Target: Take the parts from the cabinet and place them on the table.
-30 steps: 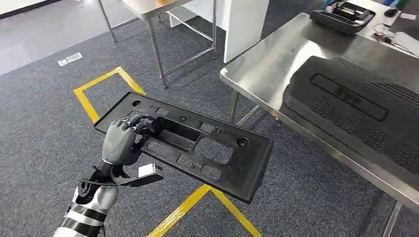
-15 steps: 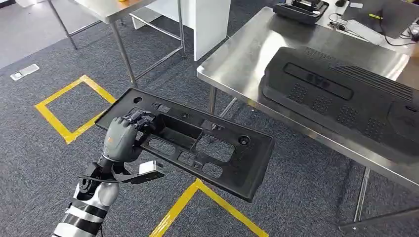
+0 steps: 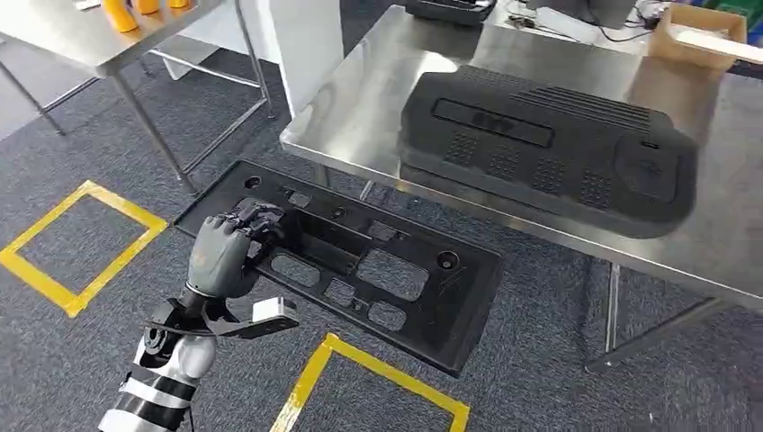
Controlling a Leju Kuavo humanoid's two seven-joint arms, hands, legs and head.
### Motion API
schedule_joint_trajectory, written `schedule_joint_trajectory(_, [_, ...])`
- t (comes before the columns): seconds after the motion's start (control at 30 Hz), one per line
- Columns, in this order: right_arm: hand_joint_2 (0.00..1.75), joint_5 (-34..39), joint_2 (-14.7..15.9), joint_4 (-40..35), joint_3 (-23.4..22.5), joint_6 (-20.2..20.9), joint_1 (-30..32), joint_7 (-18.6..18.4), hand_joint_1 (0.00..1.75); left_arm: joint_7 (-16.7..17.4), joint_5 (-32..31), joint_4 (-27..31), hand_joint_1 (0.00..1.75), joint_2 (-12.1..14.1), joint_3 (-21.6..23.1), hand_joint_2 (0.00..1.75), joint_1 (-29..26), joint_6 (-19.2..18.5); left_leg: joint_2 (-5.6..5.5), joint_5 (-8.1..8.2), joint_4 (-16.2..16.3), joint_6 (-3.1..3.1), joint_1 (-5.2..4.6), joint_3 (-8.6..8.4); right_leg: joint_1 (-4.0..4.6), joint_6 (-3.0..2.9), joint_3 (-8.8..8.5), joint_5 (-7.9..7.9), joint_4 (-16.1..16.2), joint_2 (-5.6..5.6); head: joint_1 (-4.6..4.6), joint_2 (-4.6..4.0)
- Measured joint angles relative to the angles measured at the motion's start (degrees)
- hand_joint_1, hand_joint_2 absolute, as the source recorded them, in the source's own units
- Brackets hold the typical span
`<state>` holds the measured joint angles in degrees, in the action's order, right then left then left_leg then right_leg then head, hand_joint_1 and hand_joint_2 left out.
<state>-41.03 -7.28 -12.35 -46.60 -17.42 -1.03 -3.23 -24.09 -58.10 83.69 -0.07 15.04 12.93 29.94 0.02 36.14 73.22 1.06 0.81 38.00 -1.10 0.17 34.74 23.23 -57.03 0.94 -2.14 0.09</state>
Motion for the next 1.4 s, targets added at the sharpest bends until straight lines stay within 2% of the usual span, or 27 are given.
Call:
schedule_joint_trajectory(0.07, [0.00,0.00,-0.04,0.00,0.00,0.00,0.02,0.00,0.00,0.00,0.00,-0.11,1.75,0.02,0.00,1.75,-0.17,0.00,-0.22,-0.15,3.05,0.05,0.01,2.07,0.06,0.00,-0.07,0.00,-0.04,1.74,-0.04,0.00])
schedule_joint_trajectory(0.13, [0.00,-0.07,-0.04,0.00,0.00,0.00,0.14,0.00,0.00,-0.02,0.07,-0.11,1.75,0.06,0.00,1.75,-0.10,0.00,-0.39,-5.43,-4.12,0.04,0.35,-0.91,-0.07,0.04,-0.30,0.02,-0.24,3.56,-0.07,0.00])
schedule_joint_trajectory(0.17, [0.00,-0.09,-0.07,0.00,0.00,0.00,0.17,0.00,0.00,-0.07,0.09,-0.11,1.75,0.13,0.00,1.75,0.01,0.00,-1.39,-8.37,-9.57,0.13,0.70,-3.39,-0.14,0.16,-0.35,0.10,-0.47,4.41,-0.07,0.00])
schedule_joint_trajectory(0.2, [0.00,-0.11,-0.04,0.00,0.00,0.04,0.16,0.00,0.00,-0.07,0.09,-0.13,1.75,0.13,0.00,1.75,0.08,0.00,-4.69,-8.50,-12.42,0.39,1.30,-4.74,-0.11,0.54,-0.03,0.27,-0.78,5.05,0.00,0.00])
schedule_joint_trajectory(0.23, [0.00,-0.13,0.00,0.00,0.00,0.04,-0.09,0.00,0.00,-0.13,0.24,-0.15,1.75,0.15,0.00,1.75,0.16,0.00,-6.15,-8.02,-13.65,0.45,1.39,-5.01,0.42,0.91,0.70,0.27,-1.44,5.60,-0.04,0.00])
schedule_joint_trajectory(0.33, [0.00,-0.24,-0.07,0.02,0.00,0.04,0.34,0.00,0.00,-0.26,0.33,-0.11,1.75,0.15,0.07,1.75,0.34,-0.04,-4.28,-8.43,-13.14,-0.67,0.58,-4.79,-0.41,2.35,1.58,-0.72,-0.54,7.51,0.15,0.00])
schedule_joint_trajectory(0.37, [0.00,-0.26,0.06,0.02,0.00,0.02,0.38,0.00,0.00,-0.28,0.33,-0.11,1.75,0.02,0.09,1.75,0.46,-0.04,-3.36,-8.79,-13.74,-1.24,1.11,-4.91,0.13,2.64,2.12,-0.65,-0.81,7.49,0.18,0.00])
schedule_joint_trajectory(0.4, [0.00,-0.26,-0.04,0.04,0.00,0.04,0.48,0.07,0.00,-0.31,0.33,-0.11,1.75,0.02,0.09,1.75,0.66,-0.07,-2.72,-8.96,-13.86,-1.64,1.05,-5.13,0.20,2.66,2.76,-0.11,-1.87,3.64,0.24,0.00])
schedule_joint_trajectory(0.43, [0.00,-0.39,-0.07,0.04,0.00,0.04,0.40,0.17,0.00,-0.37,0.41,-0.04,1.75,-0.04,0.11,1.75,0.73,-0.07,-2.23,-8.96,-13.96,-2.19,0.95,-5.12,0.47,2.41,4.31,1.41,-4.89,1.24,0.91,0.00])
schedule_joint_trajectory(0.5, [0.00,-1.27,-0.11,0.04,0.13,0.00,0.14,0.68,0.00,-0.42,0.42,-0.09,1.75,0.00,0.09,1.75,0.69,-0.18,-0.72,-8.87,-13.95,-2.33,0.61,-5.03,0.34,1.99,9.31,5.23,-14.86,-0.24,1.00,0.00])
schedule_joint_trajectory(0.57, [0.00,-1.75,-0.24,0.04,0.44,-0.02,0.18,0.72,0.00,-0.50,0.42,-0.13,1.75,0.00,0.15,1.75,0.69,-0.22,0.33,-8.81,-13.95,-2.40,0.54,-5.01,0.18,2.35,11.38,6.12,-19.27,-0.44,1.03,0.00])
schedule_joint_trajectory(0.63, [0.00,-1.84,-0.24,0.04,0.46,-0.04,0.29,0.72,0.00,-0.50,0.42,-0.13,1.75,0.00,0.26,1.75,0.77,-0.22,0.82,-8.79,-13.95,-2.37,0.57,-5.07,0.05,3.25,7.77,3.41,-12.95,-0.53,1.07,0.00])
schedule_joint_trajectory(0.7, [0.00,-2.10,-0.22,0.04,0.50,-0.09,0.26,0.70,0.00,-0.50,0.44,-0.11,1.75,-0.04,0.37,1.75,1.13,-0.44,0.97,-8.73,-13.95,-2.16,0.54,-5.15,0.00,3.57,1.27,0.35,-1.69,-1.31,1.09,0.00])
schedule_joint_trajectory(0.77, [0.00,-2.19,-0.28,0.04,0.55,-0.11,0.14,0.68,0.00,-0.50,0.52,-0.11,1.75,-0.11,0.48,1.75,1.60,-0.70,1.01,-8.54,-13.97,-1.59,-0.03,-5.06,0.59,2.57,0.75,0.35,-0.80,-1.19,0.94,0.00])
schedule_joint_trajectory(0.83, [0.00,-2.32,-0.44,0.09,0.57,-0.11,0.15,0.57,0.00,-0.52,0.68,-0.11,1.75,-0.13,0.66,1.75,1.82,-0.89,0.93,-8.65,-13.87,-3.13,-0.21,-5.13,0.18,2.72,0.56,0.06,-0.63,-1.12,0.90,0.00])
schedule_joint_trajectory(0.9, [0.00,-2.36,-0.59,0.09,0.57,-0.11,0.17,0.50,0.00,-0.50,0.90,-0.11,1.75,-0.13,0.79,1.75,2.22,-1.11,0.94,-8.45,-13.81,-2.87,-0.11,-5.25,-0.47,3.06,0.47,-0.18,-0.35,-0.92,1.05,0.00])
schedule_joint_trajectory(0.97, [0.00,-2.54,-0.77,0.09,0.57,-0.13,0.19,0.48,0.00,-0.50,1.16,0.04,1.75,-0.13,0.85,1.75,2.75,-1.18,0.99,-8.94,-15.36,-3.64,-0.59,-5.98,-0.47,3.11,-0.17,-0.42,0.62,-0.90,0.72,0.00])
schedule_joint_trajectory(1.0, [0.00,-2.62,-0.74,0.07,0.59,-0.22,0.16,0.48,0.00,-0.50,1.18,0.24,1.75,-0.20,0.87,1.75,3.02,-1.18,1.17,-10.31,-18.32,-4.08,0.13,-7.94,0.35,3.07,-0.41,-0.48,1.13,-0.88,0.55,0.00])
schedule_joint_trajectory(1.03, [0.00,-2.69,-0.68,0.09,0.63,-0.22,0.19,0.48,0.00,-0.50,1.18,0.22,1.75,-0.37,0.96,1.75,3.26,-1.22,1.60,-11.16,-20.36,-3.41,0.35,-9.21,0.23,3.00,-0.17,-0.01,0.09,-0.92,0.81,0.00])
schedule_joint_trajectory(1.1, [0.00,-2.71,-0.79,0.11,0.68,-0.22,0.18,0.48,0.00,-0.48,1.25,0.20,1.75,-0.63,1.07,1.75,4.08,-1.27,1.65,-11.86,-21.48,-3.29,1.09,-9.69,0.05,2.73,3.56,3.07,-7.11,-0.82,1.12,0.00])
schedule_joint_trajectory(1.17, [0.00,-2.82,-0.79,0.11,0.74,-0.22,0.24,0.48,0.00,-0.42,1.27,0.11,1.75,-0.87,1.20,1.75,4.10,-1.31,1.71,-11.69,-21.44,-2.77,1.52,-9.65,-0.71,3.32,7.59,5.42,-14.36,-0.83,1.16,0.00])
schedule_joint_trajectory(1.2, [0.00,-2.84,-0.72,0.11,0.76,-0.22,0.31,0.48,0.00,-0.42,1.25,0.00,1.75,-0.92,1.38,1.75,4.08,-1.40,1.70,-11.55,-21.38,-2.27,1.83,-9.69,-1.18,4.03,8.19,5.08,-14.99,-0.86,1.14,0.00])
schedule_joint_trajectory(1.23, [0.00,-2.84,-0.57,0.11,0.77,-0.22,0.35,0.48,0.00,-0.42,1.25,-0.11,1.75,-0.92,1.49,1.75,4.07,-1.40,1.67,-11.36,-21.22,-1.52,2.33,-9.76,-1.68,5.13,7.12,3.53,-12.40,-0.90,1.20,0.00])
schedule_joint_trajectory(1.3, [0.00,-2.84,-0.39,0.11,0.83,-0.22,0.32,0.48,0.00,-0.42,1.27,-0.11,1.75,-0.94,1.53,1.75,4.12,-1.40,1.61,-10.43,-20.04,0.20,3.62,-9.77,-2.87,7.60,1.82,-0.94,-2.01,-1.34,1.22,0.00])
schedule_joint_trajectory(1.33, [0.00,-2.84,-0.50,0.13,0.87,-0.22,0.26,0.48,0.00,-0.42,1.27,-0.11,1.75,-0.94,1.55,1.75,4.18,-1.40,1.72,-9.64,-18.86,1.40,3.81,-9.53,-3.48,8.65,0.30,-1.28,1.57,-2.07,1.57,0.00])
schedule_joint_trajectory(1.37, [0.00,-2.84,-1.14,0.39,0.90,-0.04,0.24,0.48,0.00,-0.39,1.27,-0.09,1.75,-0.90,1.53,1.75,4.30,-1.40,1.61,-8.96,-18.35,2.33,3.35,-8.89,-2.53,7.68,0.11,-0.60,0.11,-1.04,2.34,0.00])
schedule_joint_trajectory(1.4, [0.00,-2.84,-0.71,0.28,0.87,-0.06,0.14,0.48,0.00,-0.33,1.21,-0.09,1.75,-0.94,1.64,1.75,4.25,-1.44,1.60,-8.62,-17.92,2.68,3.44,-8.95,-2.88,5.59,0.53,-0.25,-0.23,-0.89,2.23,0.00])
